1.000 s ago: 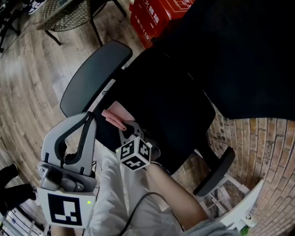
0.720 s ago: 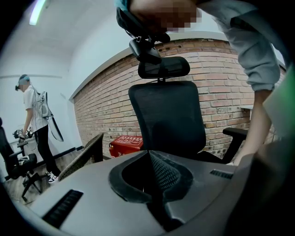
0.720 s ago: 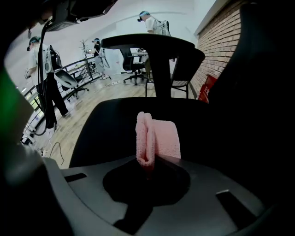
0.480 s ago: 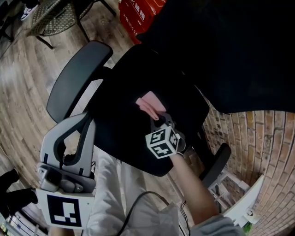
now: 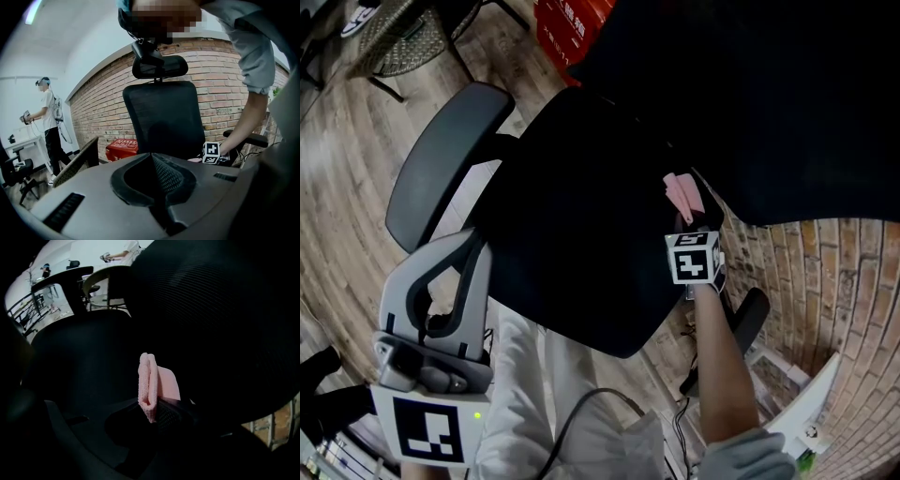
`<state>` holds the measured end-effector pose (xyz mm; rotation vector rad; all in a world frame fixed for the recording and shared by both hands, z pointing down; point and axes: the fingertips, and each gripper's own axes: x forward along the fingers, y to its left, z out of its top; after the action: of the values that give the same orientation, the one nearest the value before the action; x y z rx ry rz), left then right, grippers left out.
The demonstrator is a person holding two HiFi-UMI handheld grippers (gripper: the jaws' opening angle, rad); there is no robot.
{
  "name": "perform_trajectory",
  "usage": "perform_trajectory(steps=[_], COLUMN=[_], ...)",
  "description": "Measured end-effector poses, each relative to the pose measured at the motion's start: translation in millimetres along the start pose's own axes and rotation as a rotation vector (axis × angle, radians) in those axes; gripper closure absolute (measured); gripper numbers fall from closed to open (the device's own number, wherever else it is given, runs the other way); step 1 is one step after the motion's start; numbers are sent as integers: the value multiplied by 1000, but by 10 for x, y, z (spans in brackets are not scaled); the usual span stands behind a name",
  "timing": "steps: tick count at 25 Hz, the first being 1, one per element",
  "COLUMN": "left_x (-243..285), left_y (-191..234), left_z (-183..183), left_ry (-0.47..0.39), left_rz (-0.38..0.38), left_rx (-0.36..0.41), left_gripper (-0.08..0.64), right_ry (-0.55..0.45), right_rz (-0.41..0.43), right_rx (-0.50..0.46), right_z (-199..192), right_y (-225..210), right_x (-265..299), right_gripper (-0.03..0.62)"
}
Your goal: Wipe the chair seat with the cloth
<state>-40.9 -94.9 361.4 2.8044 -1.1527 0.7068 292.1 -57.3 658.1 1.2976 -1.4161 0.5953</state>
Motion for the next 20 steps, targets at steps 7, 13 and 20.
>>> perform_trajectory(steps=[7,13,20], left_x=[16,-12,-157], left_y=[-17,8,105], left_z=[28,66,43], left_ry=[-1,-14,-22], left_rz=[-11,-6,10], left_rx=[2,-3,-3], left_gripper=[541,541,541], right_ry=[59,48,4], right_rz=[-38,6,108], right_rx=[102,112,84], right_z=[-165,-219,-163], right_y=[-298,81,893], right_x=[-33,-120,-311], right_gripper=[538,538,538])
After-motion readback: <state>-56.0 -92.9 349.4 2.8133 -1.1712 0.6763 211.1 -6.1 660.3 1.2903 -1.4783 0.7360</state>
